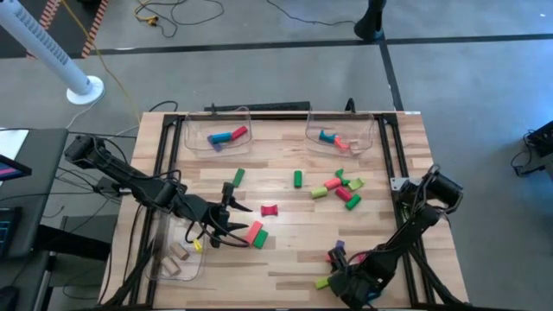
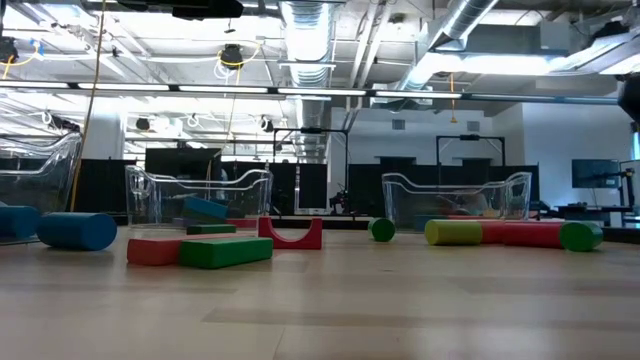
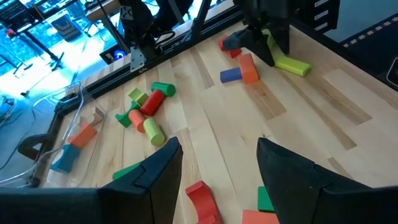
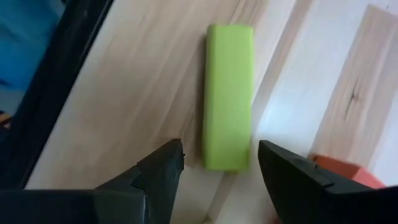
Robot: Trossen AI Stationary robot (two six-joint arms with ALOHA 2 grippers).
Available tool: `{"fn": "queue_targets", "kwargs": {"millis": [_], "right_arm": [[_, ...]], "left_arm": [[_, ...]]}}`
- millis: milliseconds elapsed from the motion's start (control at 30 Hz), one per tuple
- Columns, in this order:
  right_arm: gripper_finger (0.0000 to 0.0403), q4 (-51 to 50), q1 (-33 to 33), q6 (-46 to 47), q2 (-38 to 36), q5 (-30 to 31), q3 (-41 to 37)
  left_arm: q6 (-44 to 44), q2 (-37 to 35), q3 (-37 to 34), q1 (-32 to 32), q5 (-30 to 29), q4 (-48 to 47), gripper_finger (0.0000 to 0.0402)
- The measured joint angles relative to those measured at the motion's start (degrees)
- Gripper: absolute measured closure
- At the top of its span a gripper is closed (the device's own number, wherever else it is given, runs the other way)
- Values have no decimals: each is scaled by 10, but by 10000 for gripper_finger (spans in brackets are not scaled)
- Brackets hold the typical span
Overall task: Sort blocks by size
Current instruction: Put the light green rectangular block into the top left transparent bin
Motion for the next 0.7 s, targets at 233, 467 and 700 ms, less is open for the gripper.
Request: {"fn": "queue_targets", "kwargs": {"millis": [233, 467, 700], "right_arm": [[174, 23, -15, 1, 18, -8, 1], [264, 19, -17, 6, 16, -8, 5], [283, 15, -23, 6, 17, -7, 23]], "left_arm": [[-1, 0, 0, 0, 0, 0, 200], [-5, 0, 0, 0, 1, 0, 200], [-1, 0, 0, 0, 1, 0, 200]]}}
